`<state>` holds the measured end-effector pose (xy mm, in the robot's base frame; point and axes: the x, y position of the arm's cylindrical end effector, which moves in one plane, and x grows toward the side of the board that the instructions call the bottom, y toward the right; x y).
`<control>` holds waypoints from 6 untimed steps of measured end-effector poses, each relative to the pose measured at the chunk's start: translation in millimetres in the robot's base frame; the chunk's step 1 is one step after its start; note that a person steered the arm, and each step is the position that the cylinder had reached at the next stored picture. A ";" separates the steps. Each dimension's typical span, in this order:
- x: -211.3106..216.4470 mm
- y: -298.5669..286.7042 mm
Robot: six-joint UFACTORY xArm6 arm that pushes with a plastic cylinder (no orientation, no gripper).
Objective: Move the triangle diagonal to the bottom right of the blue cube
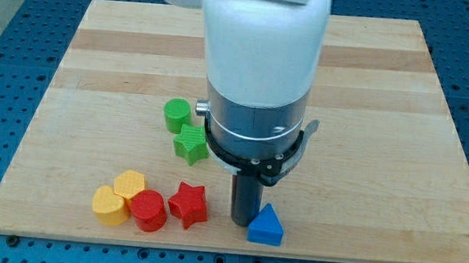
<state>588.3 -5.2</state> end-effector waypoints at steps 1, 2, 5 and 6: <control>27.4 -0.4; 30.3 6.2; -11.9 157.7; -15.8 149.8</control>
